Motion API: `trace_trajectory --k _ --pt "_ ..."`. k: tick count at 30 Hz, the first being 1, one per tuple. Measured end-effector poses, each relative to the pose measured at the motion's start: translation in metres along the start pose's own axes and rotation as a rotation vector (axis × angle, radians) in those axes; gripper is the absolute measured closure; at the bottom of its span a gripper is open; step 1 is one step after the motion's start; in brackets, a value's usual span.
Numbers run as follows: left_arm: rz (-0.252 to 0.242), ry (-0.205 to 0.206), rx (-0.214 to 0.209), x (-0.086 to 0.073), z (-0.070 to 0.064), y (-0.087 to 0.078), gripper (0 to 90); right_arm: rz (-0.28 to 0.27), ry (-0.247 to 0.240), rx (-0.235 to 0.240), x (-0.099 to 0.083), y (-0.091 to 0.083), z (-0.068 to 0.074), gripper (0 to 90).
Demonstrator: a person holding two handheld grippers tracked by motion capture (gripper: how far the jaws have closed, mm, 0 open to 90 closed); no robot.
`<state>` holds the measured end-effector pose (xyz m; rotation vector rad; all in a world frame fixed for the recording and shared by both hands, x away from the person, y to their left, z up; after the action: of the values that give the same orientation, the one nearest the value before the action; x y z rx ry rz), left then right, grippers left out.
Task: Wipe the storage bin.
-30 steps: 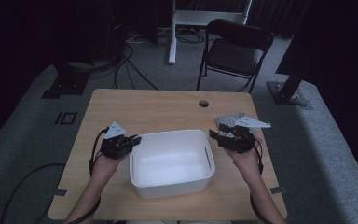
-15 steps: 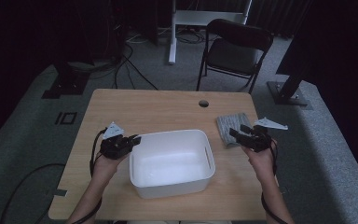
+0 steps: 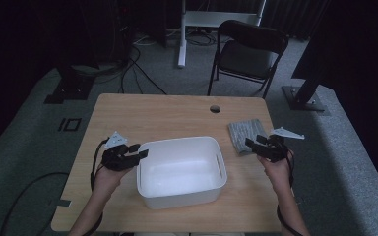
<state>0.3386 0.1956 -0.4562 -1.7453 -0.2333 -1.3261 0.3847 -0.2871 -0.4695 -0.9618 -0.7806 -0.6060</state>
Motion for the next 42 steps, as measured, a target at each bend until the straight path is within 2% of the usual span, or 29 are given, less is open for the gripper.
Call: trace_trajectory --k 2,3,5,8,12,15,17,20,30,37,42 --pt "-0.016 -0.004 -0.008 0.0 -0.002 0.001 60.4 0.002 -0.003 -0.007 -0.001 0.003 -0.001 40.2" --pt "-0.016 -0.004 -0.008 0.0 -0.002 0.001 66.6 0.002 -0.003 -0.007 -0.001 0.003 -0.001 40.2" --pt "-0.01 0.019 0.022 0.002 -0.003 0.002 68.8 0.015 -0.013 -0.011 -0.002 0.009 -0.001 39.7" --pt "-0.008 0.029 0.062 0.004 -0.005 0.003 74.1 0.018 -0.002 -0.004 -0.002 0.014 -0.005 39.6" --pt "-0.003 0.046 0.084 0.004 -0.004 0.002 77.0 0.028 -0.005 -0.021 -0.001 0.02 -0.01 40.2" --pt "-0.001 0.04 0.087 0.003 -0.003 0.001 78.0 0.036 -0.007 -0.021 -0.001 0.024 -0.013 40.4" --pt "0.001 0.019 0.102 -0.001 0.002 -0.006 79.8 0.05 0.004 -0.017 -0.001 0.031 -0.016 39.8" --pt "0.002 0.02 0.112 -0.003 0.004 -0.009 80.2 0.059 0.012 -0.026 0.0 0.037 -0.018 39.1" --pt "0.011 0.015 0.139 -0.008 0.003 -0.018 80.3 0.091 -0.001 -0.127 0.006 0.07 -0.032 34.1" --pt "0.004 0.009 0.145 -0.009 0.002 -0.019 80.3 0.114 0.024 -0.199 0.009 0.094 -0.044 29.6" --pt "0.003 0.003 0.142 -0.011 0.003 -0.02 80.3 0.149 0.002 -0.244 0.003 0.111 -0.048 28.7"
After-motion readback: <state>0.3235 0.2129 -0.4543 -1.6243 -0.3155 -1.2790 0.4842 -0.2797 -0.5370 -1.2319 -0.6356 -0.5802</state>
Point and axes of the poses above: each handheld gripper's, and its own axes: y roughly forward along the jaws, x roughly out of its top, z roughly to its left, the point moved 2 cm from there along y, roughly forward along the jaws, and after that the axes turned 9 degrees about y, right-handed, at the moved point
